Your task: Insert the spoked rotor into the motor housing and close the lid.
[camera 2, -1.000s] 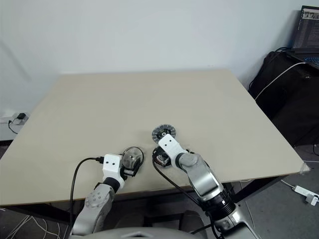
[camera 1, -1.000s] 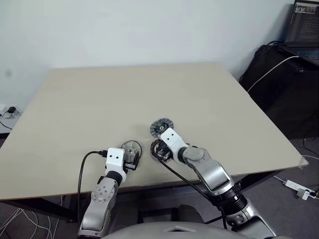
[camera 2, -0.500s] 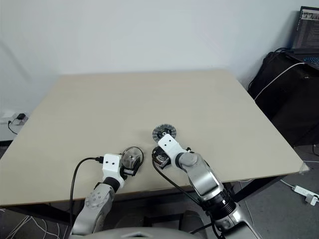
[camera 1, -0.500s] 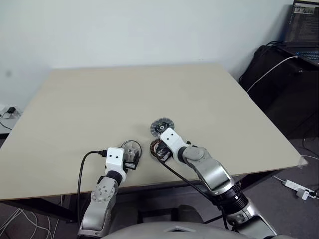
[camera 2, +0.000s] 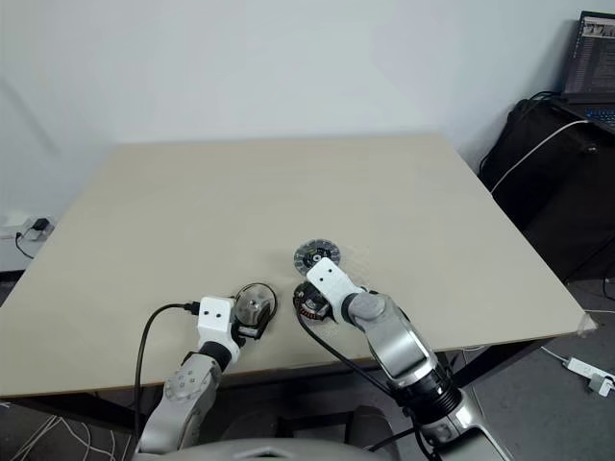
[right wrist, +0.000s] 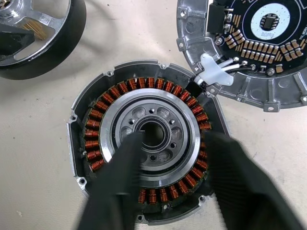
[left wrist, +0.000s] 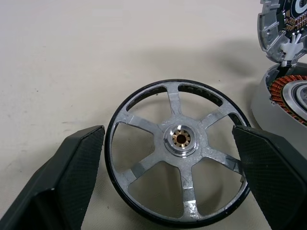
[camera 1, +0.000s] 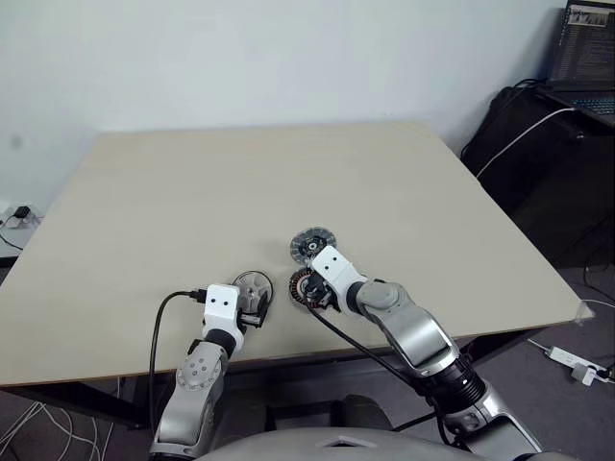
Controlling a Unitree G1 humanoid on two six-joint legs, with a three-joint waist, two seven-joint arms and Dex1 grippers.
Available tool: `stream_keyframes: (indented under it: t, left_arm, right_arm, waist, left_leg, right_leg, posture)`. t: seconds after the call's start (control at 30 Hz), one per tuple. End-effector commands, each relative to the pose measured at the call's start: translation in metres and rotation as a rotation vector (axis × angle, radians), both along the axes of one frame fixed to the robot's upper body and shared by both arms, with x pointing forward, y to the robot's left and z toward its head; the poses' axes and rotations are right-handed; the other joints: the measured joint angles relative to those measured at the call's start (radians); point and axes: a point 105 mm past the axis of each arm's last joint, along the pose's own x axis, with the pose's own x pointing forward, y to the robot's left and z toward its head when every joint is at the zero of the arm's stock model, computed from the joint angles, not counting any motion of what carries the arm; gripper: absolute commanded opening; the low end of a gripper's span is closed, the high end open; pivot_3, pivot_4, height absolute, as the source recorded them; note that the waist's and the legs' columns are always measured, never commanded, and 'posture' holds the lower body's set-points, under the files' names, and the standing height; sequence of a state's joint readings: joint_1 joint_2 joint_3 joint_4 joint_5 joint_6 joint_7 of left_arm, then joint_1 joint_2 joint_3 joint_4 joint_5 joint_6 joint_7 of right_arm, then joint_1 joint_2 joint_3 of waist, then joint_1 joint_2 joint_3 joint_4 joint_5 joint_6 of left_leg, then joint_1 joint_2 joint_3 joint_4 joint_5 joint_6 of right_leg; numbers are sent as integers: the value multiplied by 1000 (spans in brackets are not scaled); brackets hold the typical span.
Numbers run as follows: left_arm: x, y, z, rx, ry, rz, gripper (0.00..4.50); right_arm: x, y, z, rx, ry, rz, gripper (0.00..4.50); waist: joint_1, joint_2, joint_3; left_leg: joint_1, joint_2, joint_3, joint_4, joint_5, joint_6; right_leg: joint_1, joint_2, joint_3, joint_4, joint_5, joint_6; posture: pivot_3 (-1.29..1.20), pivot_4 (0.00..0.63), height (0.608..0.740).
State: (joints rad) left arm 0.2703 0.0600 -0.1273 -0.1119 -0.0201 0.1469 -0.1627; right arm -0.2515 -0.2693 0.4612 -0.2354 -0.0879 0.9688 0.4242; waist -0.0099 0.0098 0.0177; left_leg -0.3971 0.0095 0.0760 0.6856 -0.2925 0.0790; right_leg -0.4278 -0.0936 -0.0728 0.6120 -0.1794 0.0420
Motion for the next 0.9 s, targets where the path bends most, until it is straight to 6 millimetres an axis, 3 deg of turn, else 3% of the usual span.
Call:
stream_keyframes:
  t: [0.03, 0.13, 0.3, 0.4, 0.57, 0.73, 0.8, 0.9]
  left_arm:
    - [5, -3, 9, -12, -44, -7, 4500]
    - [6, -4, 10, -11, -46, -10, 4500]
    - [6, -3, 10, -10, -46, -11, 4500]
    - [6, -3, 10, -9, -47, -10, 4500]
    - [5, 0, 10, -1, -50, -5, 4500]
    - [2, 13, 12, 4, -60, 30, 4500]
    - [1, 16, 13, -17, -58, 45, 4500]
    - [0, 26, 17, -243, -49, 166, 4500]
  right_arm:
    - [7, 1, 14, 30, -50, -8, 3355]
    - [8, 1, 13, 30, -49, -18, 4324]
    - [11, 9, 25, 126, -91, -21, 4451]
    - [9, 19, 40, 227, -120, 16, 3788]
    - [-9, 37, 70, 437, -186, 144, 2179]
    - [-20, 30, 78, 514, -219, 155, 524]
    - [-20, 24, 78, 520, -224, 132, 524]
    - [-25, 12, 74, 520, -222, 87, 524]
  waist:
    - [0, 0, 0]
    - [0, 0, 0]
    - [0, 0, 0]
    - [0, 0, 0]
    - [1, 0, 0]
    - [1, 0, 0]
    - [1, 0, 0]
    - [2, 0, 1]
  left_leg:
    - [0, 0, 0, 0, 0, 0]
    - [0, 0, 0, 0, 0, 0]
    - [0, 0, 0, 0, 0, 0]
    - [0, 0, 0, 0, 0, 0]
    - [0, 0, 0, 0, 0, 0]
    - [0, 0, 0, 0, 0, 0]
    - [0, 0, 0, 0, 0, 0]
    - [0, 1, 0, 0, 0, 0]
  right_leg:
    - [0, 0, 0, 0, 0, 0]
    - [0, 0, 0, 0, 0, 0]
    - [0, 0, 0, 0, 0, 0]
    - [0, 0, 0, 0, -2, 3]
    - [0, 0, 0, 0, -2, 3]
    - [0, 0, 0, -1, -2, 3]
    - [0, 0, 0, 0, -2, 3]
    - [0, -3, 0, -1, -2, 3]
  posture:
    - [0, 0, 740]
    - [0, 0, 740]
    - [0, 0, 740]
    - [0, 0, 740]
    - [0, 0, 740]
    - [0, 0, 740]
    - [0, 0, 740]
    - [0, 0, 740]
